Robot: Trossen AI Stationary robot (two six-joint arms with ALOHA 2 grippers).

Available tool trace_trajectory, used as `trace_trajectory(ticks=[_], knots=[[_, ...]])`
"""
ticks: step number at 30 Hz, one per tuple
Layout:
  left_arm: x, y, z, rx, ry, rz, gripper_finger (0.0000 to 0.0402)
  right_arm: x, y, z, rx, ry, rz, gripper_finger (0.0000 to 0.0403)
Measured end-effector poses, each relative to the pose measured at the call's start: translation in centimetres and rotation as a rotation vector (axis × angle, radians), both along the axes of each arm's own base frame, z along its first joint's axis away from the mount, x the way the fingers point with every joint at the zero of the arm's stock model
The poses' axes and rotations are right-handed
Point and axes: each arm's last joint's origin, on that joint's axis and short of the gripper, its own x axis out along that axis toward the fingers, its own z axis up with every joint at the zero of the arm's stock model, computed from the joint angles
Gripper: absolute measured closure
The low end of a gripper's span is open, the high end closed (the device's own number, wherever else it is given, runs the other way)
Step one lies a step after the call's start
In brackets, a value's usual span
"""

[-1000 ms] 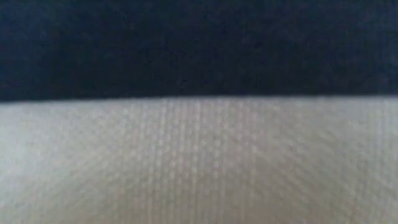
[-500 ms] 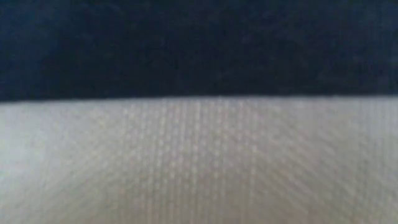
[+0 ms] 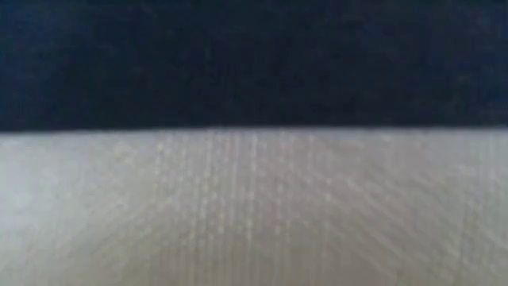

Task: Sort clothes
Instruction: Put the white shirt into the blue laundry bin

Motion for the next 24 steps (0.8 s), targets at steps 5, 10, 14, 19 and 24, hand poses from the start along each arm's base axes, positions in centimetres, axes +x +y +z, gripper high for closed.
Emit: trace_trajectory(ticks=[5,10,14,19,24], knots=[[0.0,-1.6,0.2,-0.04,-0.019,-0.039,0.0156,1.7,1.1,-5.9,0.024,0.158,-0.005,0.0398],[-0.1,-2.9,0.2,-0.041,-0.018,-0.016,0.0156,2.2,0.7,-7.6,0.043,0.255,-0.118,0.0357],[-0.1,-3.2,0.1,-0.031,-0.018,-0.011,0.0156,1.7,0.1,-5.8,0.033,0.235,-0.116,0.0294],[-0.1,-2.7,0.2,-0.027,-0.025,0.003,0.0156,0.1,-1.3,-1.5,0.006,0.191,-0.154,0.0218],[-0.1,-2.1,0.2,0.018,-0.026,-0.018,0.0156,-1.2,-2.3,2.2,0.096,0.182,-0.182,0.0174]])
